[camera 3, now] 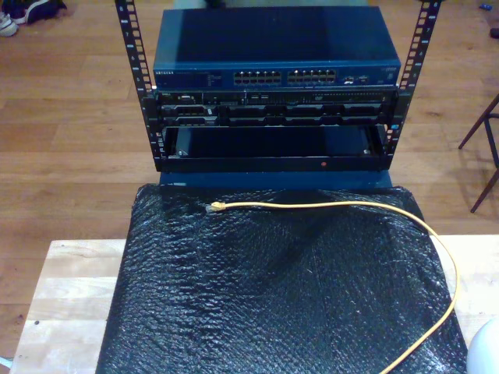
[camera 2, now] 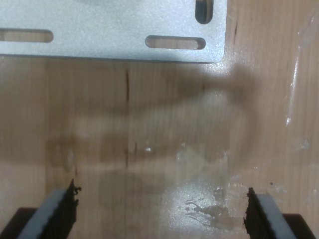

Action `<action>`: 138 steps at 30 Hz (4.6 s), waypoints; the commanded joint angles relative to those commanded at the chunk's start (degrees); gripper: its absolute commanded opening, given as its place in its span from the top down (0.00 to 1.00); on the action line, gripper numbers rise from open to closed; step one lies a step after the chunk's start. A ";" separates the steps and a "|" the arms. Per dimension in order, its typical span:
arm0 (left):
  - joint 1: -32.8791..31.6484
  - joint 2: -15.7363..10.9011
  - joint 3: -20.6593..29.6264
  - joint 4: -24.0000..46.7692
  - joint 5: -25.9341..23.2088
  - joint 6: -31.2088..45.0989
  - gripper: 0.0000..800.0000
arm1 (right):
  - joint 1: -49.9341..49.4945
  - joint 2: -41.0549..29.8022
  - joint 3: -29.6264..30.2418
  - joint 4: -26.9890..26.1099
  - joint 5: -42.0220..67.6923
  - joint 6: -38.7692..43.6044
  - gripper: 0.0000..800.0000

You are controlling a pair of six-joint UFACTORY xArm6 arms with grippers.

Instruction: Grab the cable and plug it in

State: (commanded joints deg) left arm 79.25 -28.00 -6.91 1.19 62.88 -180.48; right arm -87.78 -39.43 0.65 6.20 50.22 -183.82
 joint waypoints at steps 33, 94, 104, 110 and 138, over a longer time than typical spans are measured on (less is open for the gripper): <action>0.00 -0.70 -3.96 0.18 7.03 -0.18 0.00 | 0.09 -5.63 -7.03 -0.18 10.46 0.62 0.00; -35.34 -1.05 -24.09 -10.46 29.89 -36.84 0.00 | 26.99 14.33 -47.21 15.91 39.30 56.18 0.01; -40.70 -0.97 -24.09 -13.45 30.77 -43.60 0.00 | 31.38 15.91 -50.64 20.04 43.08 60.48 0.01; -42.29 -0.97 -24.09 -16.44 30.77 -45.71 0.00 | 33.32 17.23 -52.57 22.33 45.45 63.30 0.01; -51.78 0.53 -24.44 -25.14 27.43 -57.23 0.00 | 56.00 20.48 -61.19 28.13 44.75 79.12 0.01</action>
State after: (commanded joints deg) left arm 27.47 -27.47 -31.35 -23.96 90.31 -237.71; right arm -31.78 -18.95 -60.54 34.33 94.97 -104.70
